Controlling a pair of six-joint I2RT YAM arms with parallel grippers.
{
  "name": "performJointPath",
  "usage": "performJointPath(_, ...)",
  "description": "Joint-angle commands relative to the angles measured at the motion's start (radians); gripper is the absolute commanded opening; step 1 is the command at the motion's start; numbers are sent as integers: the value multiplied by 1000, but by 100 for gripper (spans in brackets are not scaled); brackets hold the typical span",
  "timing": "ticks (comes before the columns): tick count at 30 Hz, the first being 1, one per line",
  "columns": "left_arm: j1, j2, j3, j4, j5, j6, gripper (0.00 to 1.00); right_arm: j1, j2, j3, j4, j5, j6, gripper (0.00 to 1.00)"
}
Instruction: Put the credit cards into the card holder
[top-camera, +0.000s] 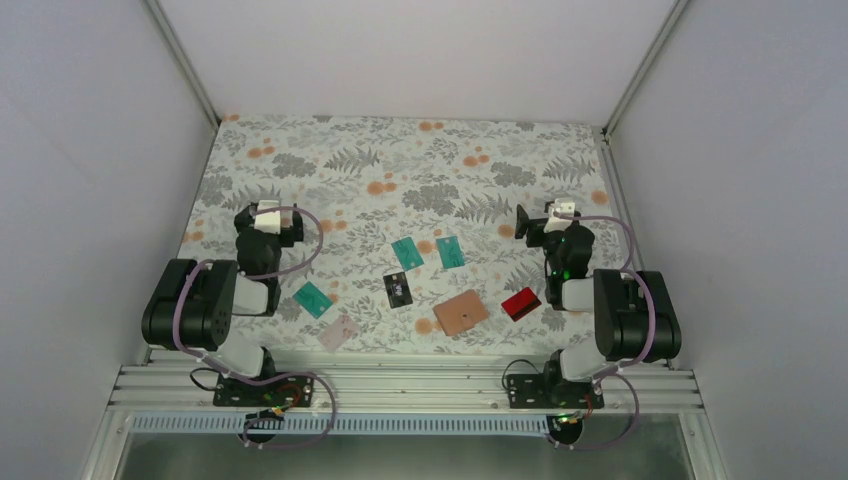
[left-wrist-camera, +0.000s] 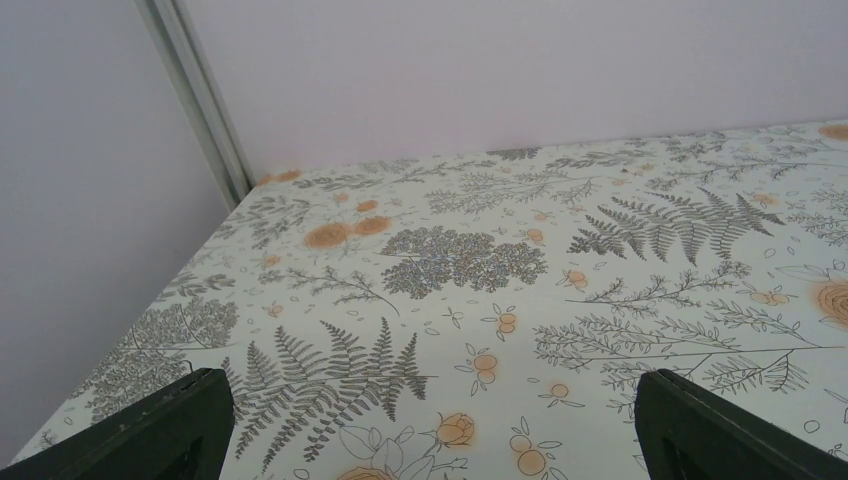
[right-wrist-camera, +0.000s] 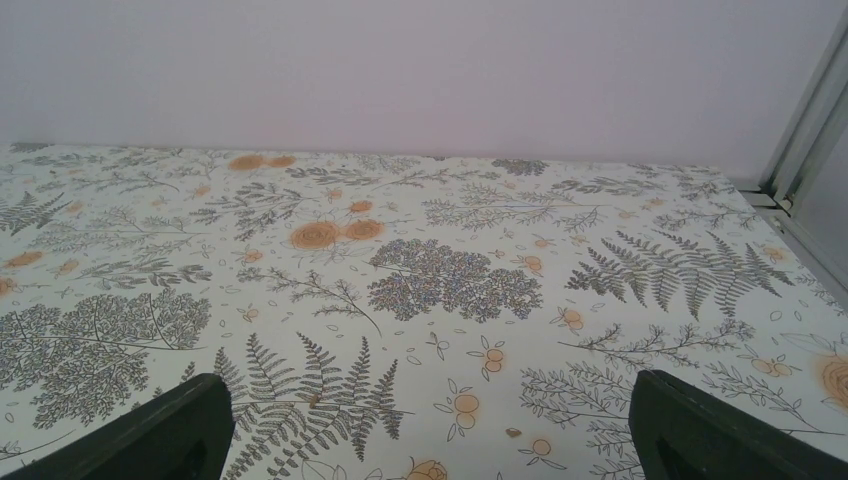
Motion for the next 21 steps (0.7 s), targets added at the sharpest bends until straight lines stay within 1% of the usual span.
performJointPath(1, 4, -6, 2, 46, 20, -1, 100, -4, 4, 10, 49, 6, -12, 100)
performJointPath(7, 3, -11, 0, 51, 17, 0, 100, -5, 4, 12, 46, 4, -13, 100)
performJointPath(10, 3, -38, 20, -10, -39, -21, 100, -6, 7, 17, 42, 2, -11, 100)
performJointPath(11, 1, -61, 38, -68, -66, -29, 100, -6, 7, 16, 42, 2, -11, 100)
performJointPath(12, 1, -94, 101, -199, -90, -52, 100, -5, -1, 13, 47, 9, -11, 100)
performJointPath(13, 2, -117, 160, -320, -94, -59, 100, -2, -17, 26, 14, 35, -5, 100)
performJointPath(14, 0, -139, 202, -424, -91, -66, 100, 1, -46, 69, -75, 65, 4, 100)
performJointPath(15, -2, -161, 238, -497, -81, -83, 100, 4, -63, 132, -256, 111, 44, 100)
performJointPath(16, -5, -188, 269, -566, -64, -96, 100, 4, -74, 198, -380, 143, 70, 100)
performJointPath(18, -17, -223, 343, -750, 1, -106, 100, 4, -116, 259, -525, 166, 143, 100)
performJointPath(21, -47, -252, 453, -983, 89, -107, 100, 7, -224, 281, -705, 157, 290, 100)
